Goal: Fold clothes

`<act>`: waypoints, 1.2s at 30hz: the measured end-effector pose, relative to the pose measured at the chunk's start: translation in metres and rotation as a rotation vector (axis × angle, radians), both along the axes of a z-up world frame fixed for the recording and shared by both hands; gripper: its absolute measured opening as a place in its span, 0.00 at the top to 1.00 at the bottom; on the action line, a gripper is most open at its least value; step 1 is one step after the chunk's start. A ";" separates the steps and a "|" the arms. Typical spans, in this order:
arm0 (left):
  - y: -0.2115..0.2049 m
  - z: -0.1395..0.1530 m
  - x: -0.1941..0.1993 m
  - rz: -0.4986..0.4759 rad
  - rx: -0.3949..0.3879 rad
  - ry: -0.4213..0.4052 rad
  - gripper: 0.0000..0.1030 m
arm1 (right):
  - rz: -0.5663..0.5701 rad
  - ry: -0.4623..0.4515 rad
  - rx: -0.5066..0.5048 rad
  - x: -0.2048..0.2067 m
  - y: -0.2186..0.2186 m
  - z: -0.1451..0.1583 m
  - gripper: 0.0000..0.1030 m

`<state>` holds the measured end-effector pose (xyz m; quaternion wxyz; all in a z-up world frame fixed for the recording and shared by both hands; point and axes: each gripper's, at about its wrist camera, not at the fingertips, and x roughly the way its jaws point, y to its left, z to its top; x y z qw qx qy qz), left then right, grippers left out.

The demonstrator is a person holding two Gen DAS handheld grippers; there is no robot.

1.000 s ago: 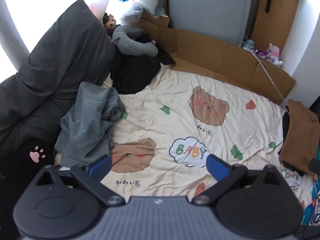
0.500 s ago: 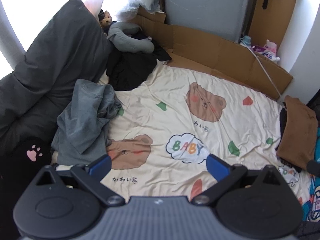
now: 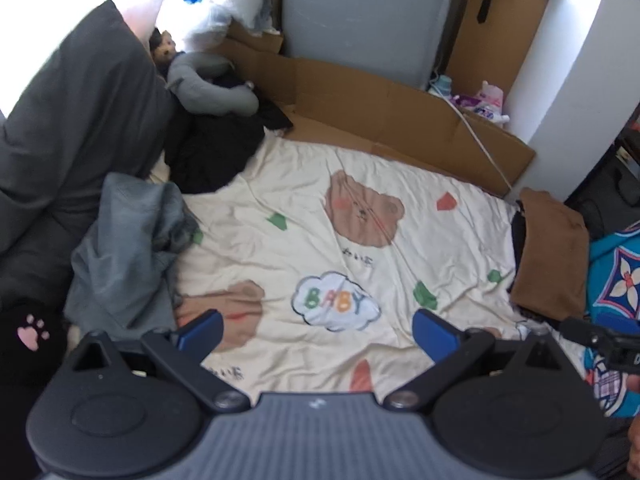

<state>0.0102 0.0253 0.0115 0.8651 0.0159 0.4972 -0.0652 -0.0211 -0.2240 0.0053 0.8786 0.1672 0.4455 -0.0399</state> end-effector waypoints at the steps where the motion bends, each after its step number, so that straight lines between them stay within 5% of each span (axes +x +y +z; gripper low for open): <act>1: 0.004 0.002 0.001 0.002 0.001 -0.010 0.01 | -0.001 -0.003 -0.002 0.001 0.000 0.000 0.00; 9: 0.045 -0.008 0.017 0.000 -0.045 -0.018 0.06 | -0.034 -0.021 0.030 0.006 -0.006 0.000 0.00; 21: 0.143 -0.051 0.031 0.080 -0.148 -0.030 0.28 | -0.073 -0.074 0.019 0.013 -0.008 -0.018 0.00; 36: 0.227 -0.145 0.090 0.296 0.008 -0.030 0.23 | -0.141 -0.023 0.137 0.050 -0.010 -0.112 0.00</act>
